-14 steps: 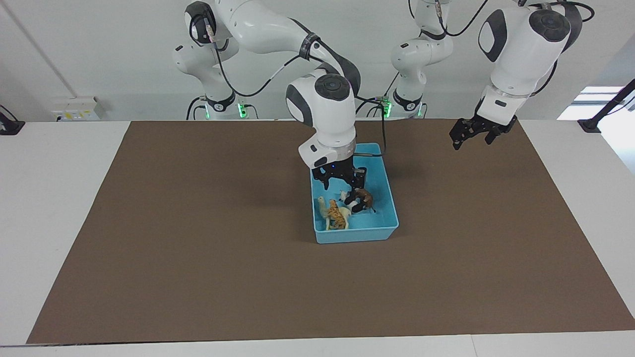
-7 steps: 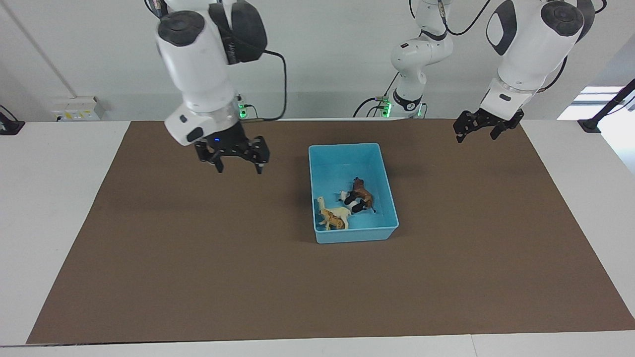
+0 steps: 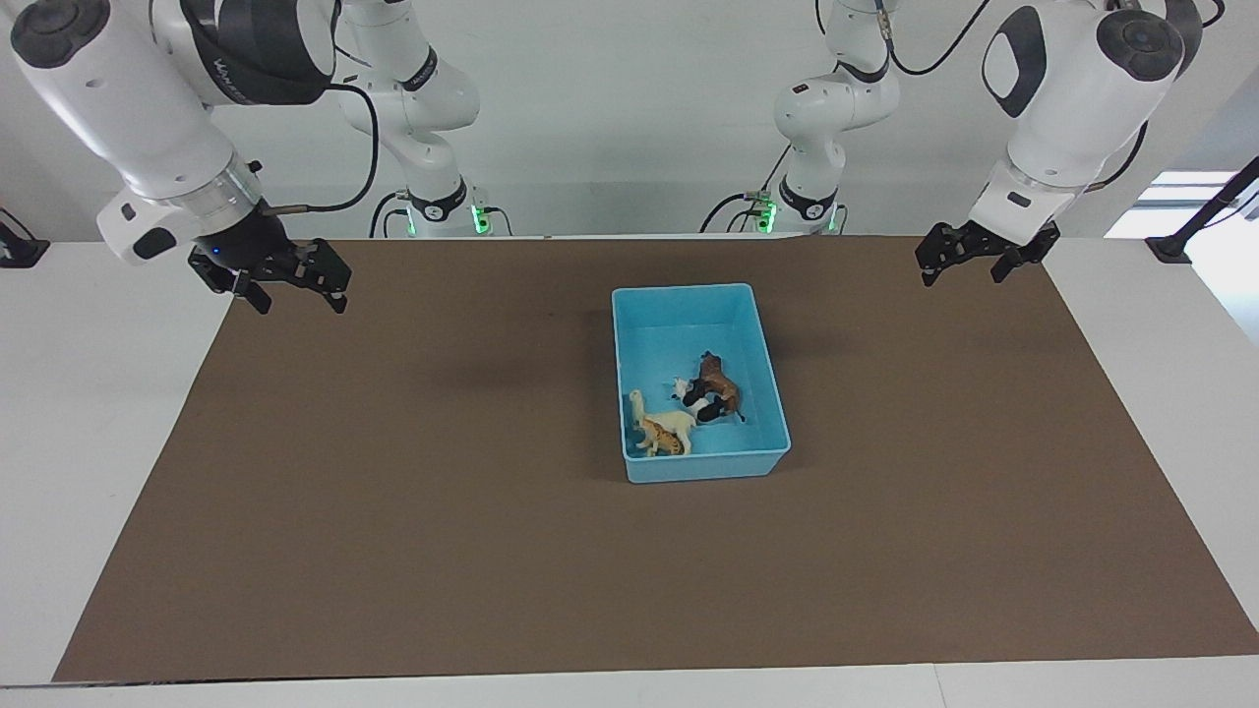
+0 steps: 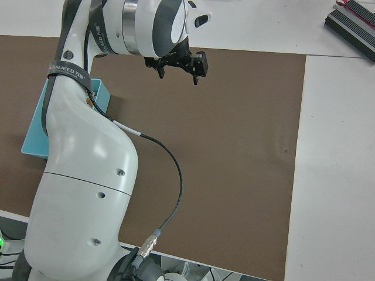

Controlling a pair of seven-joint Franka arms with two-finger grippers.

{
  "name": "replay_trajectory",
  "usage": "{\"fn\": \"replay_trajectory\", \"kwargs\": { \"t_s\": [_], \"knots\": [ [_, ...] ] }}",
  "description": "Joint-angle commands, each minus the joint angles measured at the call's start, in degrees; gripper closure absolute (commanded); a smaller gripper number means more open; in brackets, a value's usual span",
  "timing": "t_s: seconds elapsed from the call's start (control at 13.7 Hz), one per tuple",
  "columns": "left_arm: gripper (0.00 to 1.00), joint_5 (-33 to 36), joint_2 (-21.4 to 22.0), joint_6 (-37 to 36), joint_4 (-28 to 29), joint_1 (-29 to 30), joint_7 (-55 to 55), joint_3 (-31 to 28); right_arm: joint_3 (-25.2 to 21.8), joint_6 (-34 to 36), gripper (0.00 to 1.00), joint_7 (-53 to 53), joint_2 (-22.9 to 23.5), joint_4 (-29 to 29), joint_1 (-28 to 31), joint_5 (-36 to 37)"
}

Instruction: Put all toys into storage box

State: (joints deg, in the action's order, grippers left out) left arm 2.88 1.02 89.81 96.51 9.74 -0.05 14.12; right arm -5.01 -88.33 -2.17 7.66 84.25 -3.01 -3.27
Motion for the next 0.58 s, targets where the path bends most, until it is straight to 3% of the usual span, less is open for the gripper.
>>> {"fn": "replay_trajectory", "kwargs": {
  "t_s": [0.0, 0.15, 0.51],
  "knots": [
    [0.0, 0.6, -2.6, -3.5, -5.0, -9.6, 0.4, -8.4, 0.6, -2.5, 0.0, -0.3, -2.6, 4.4, 0.0, 1.6],
    [0.0, 0.0, -2.5, -3.9, -5.5, -13.9, 0.4, -12.5, 0.6, -2.6, 0.0, -0.4, -3.3, 5.6, 0.9, 1.6],
    [0.0, 0.0, -1.7, -4.6, -4.0, -15.3, 0.5, -13.2, 0.6, -3.2, 0.0, -0.1, -3.2, 5.5, 2.1, 1.9]
  ]
}}
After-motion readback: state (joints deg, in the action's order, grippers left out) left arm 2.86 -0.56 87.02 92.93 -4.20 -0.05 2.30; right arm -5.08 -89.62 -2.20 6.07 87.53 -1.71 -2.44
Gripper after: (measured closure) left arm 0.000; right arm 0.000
